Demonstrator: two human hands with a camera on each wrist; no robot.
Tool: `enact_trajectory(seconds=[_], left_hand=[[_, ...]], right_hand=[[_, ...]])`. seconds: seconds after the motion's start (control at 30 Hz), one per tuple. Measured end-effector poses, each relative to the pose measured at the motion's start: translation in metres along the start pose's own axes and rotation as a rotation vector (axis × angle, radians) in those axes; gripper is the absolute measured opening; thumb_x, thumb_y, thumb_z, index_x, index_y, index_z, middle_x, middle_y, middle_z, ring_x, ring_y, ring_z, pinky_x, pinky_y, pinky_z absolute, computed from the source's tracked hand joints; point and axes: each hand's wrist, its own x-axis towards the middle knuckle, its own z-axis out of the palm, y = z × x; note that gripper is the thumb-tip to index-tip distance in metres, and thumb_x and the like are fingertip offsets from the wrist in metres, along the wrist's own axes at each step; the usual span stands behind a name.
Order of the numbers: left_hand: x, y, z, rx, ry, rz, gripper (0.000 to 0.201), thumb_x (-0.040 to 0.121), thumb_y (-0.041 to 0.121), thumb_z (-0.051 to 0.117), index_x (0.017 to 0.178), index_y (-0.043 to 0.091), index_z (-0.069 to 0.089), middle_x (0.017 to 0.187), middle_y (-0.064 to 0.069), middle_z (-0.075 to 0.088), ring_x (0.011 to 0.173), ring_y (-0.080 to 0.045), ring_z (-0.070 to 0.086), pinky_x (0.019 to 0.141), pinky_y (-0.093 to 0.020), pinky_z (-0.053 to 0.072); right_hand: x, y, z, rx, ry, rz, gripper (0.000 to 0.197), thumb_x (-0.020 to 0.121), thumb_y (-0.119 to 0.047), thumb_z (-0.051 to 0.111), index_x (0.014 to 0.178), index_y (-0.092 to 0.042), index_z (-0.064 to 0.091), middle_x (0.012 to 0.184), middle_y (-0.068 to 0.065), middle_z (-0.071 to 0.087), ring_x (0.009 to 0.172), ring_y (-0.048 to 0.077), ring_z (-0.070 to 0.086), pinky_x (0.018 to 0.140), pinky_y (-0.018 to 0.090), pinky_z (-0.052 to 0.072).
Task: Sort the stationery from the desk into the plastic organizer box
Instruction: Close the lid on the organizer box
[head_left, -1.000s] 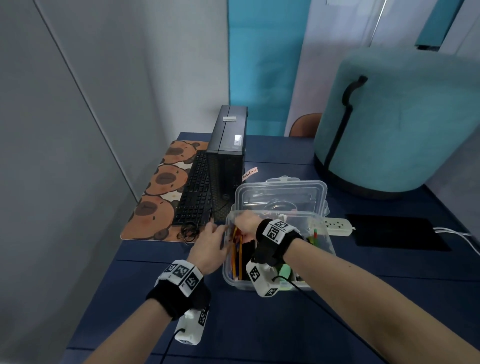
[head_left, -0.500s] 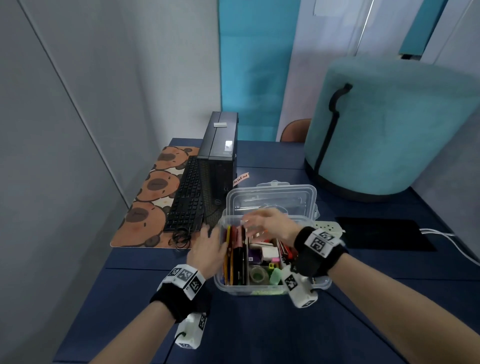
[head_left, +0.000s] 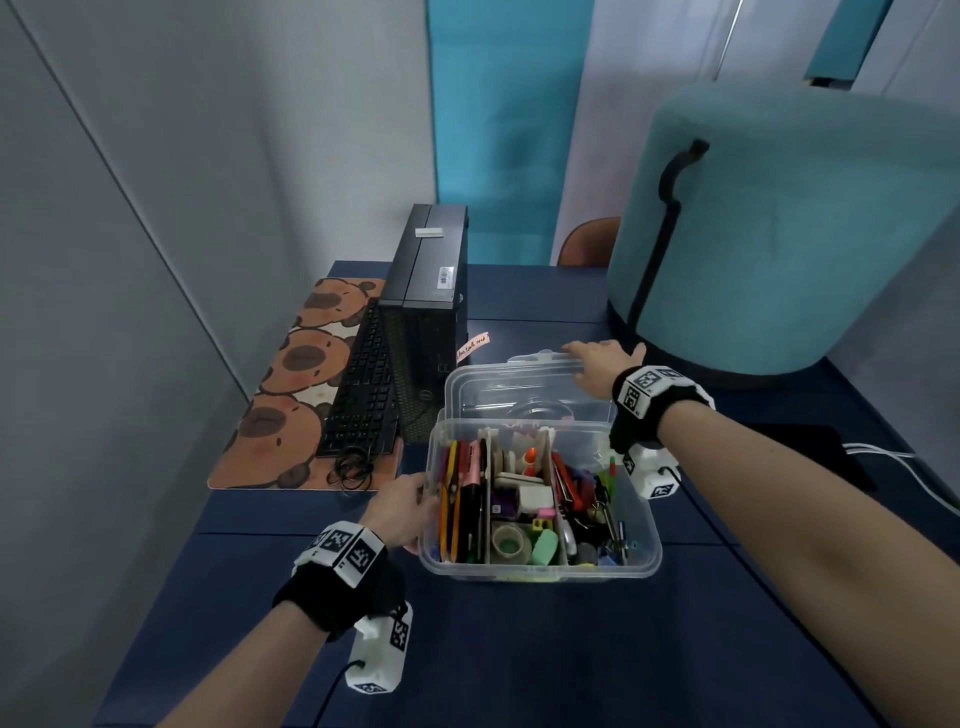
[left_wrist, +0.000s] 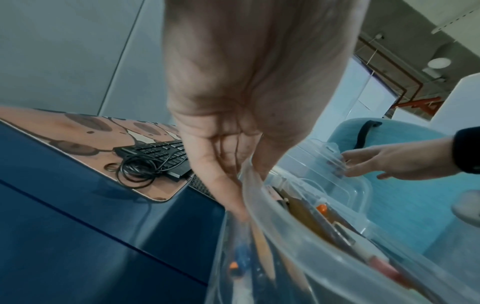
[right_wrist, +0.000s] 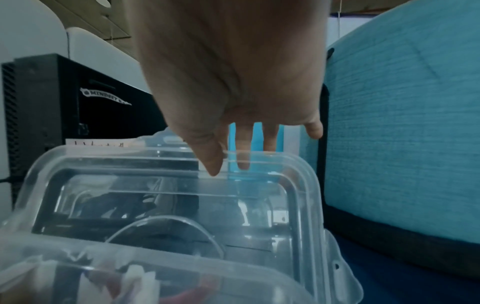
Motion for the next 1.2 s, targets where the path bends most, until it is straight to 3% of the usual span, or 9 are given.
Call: enact_trajectory(seconds=[0.1,0.2,0.47,0.63,0.73,0.87,0.97,1.07,1.2], left_hand=[[0.0,-0.003,0.005,0.009,0.016,-0.009,0.025,0.094,0.021,0.048,0.116,0.022,0.059,0.101,-0.007,0.069,0.095,-0.024,0.066,0.085,-0.037,0.053],[-0.002,-0.002,0.006,0.016,0.017,-0.008,0.025,0.093,0.021,0.048,0.115,0.02,0.059,0.1,-0.008,0.07,0.096,-0.025,0.065,0.088,-0.038,0.052],[-0.013,0.004,0.008,-0.007,0.005,-0.002,0.026,0.094,0.017,0.047,0.118,0.016,0.059,0.099,-0.009,0.071,0.095,-0.025,0.066,0.081,-0.031,0.051],[-0.025,0.005,0.01,-0.197,-0.026,0.007,0.03,0.101,0.024,0.042,0.127,0.018,0.056,0.104,-0.013,0.069,0.09,-0.025,0.068,0.075,-0.037,0.058],[-0.039,0.004,0.008,-0.581,-0.058,-0.131,0.046,0.102,0.041,0.033,0.122,0.008,0.057,0.101,-0.019,0.068,0.089,-0.032,0.065,0.077,-0.044,0.058],[-0.056,0.007,0.006,-0.916,-0.046,-0.234,0.057,0.102,0.045,0.024,0.133,0.001,0.045,0.107,-0.02,0.062,0.089,-0.031,0.06,0.07,-0.038,0.052],[-0.058,0.007,0.012,-0.943,-0.037,-0.242,0.062,0.1,0.051,0.027,0.129,0.001,0.049,0.113,-0.019,0.061,0.101,-0.033,0.059,0.07,-0.038,0.053],[-0.056,0.009,0.016,-0.915,-0.017,-0.234,0.064,0.092,0.061,0.042,0.121,0.007,0.059,0.109,-0.016,0.068,0.096,-0.03,0.065,0.067,-0.036,0.057],[-0.054,0.01,0.019,-0.815,0.058,-0.205,0.052,0.086,0.038,0.068,0.119,0.0,0.056,0.111,-0.018,0.065,0.088,-0.025,0.067,0.051,-0.025,0.055]], right_hand=[[0.001,-0.001,0.008,0.028,0.047,0.005,0.03,0.092,-0.013,0.046,0.117,-0.028,0.052,0.124,0.003,0.059,0.123,0.03,0.046,0.109,0.058,0.019],[-0.006,0.007,0.005,0.152,0.118,-0.02,0.013,0.09,-0.018,0.051,0.09,-0.03,0.055,0.108,-0.001,0.064,0.111,0.028,0.055,0.101,0.05,0.032],[-0.073,0.046,-0.026,0.342,0.478,-0.062,0.013,0.09,-0.023,0.06,0.099,-0.024,0.069,0.097,-0.001,0.061,0.097,0.024,0.06,0.089,0.042,0.04],[-0.128,0.046,0.006,0.483,0.728,-0.132,0.015,0.088,-0.019,0.065,0.1,-0.024,0.073,0.091,-0.003,0.059,0.09,0.022,0.058,0.095,0.053,0.041],[-0.162,0.031,0.049,0.478,0.696,-0.154,0.019,0.085,-0.011,0.066,0.098,-0.022,0.074,0.1,0.0,0.061,0.097,0.021,0.055,0.111,0.059,0.022],[-0.198,0.024,0.107,0.417,0.625,-0.221,0.02,0.078,-0.007,0.074,0.089,-0.024,0.073,0.102,0.001,0.062,0.102,0.028,0.056,0.106,0.065,0.026],[-0.21,0.027,0.132,0.361,0.537,-0.295,0.023,0.075,-0.007,0.076,0.084,-0.024,0.064,0.105,0.001,0.058,0.106,0.031,0.055,0.106,0.066,0.025],[-0.213,0.025,0.137,0.312,0.455,-0.313,0.024,0.077,0.0,0.07,0.087,-0.02,0.062,0.108,0.003,0.054,0.112,0.027,0.053,0.112,0.065,0.011],[-0.215,0.023,0.128,0.246,0.383,-0.402,0.019,0.083,-0.008,0.066,0.091,-0.023,0.06,0.115,-0.002,0.053,0.12,0.02,0.05,0.112,0.065,0.013]])
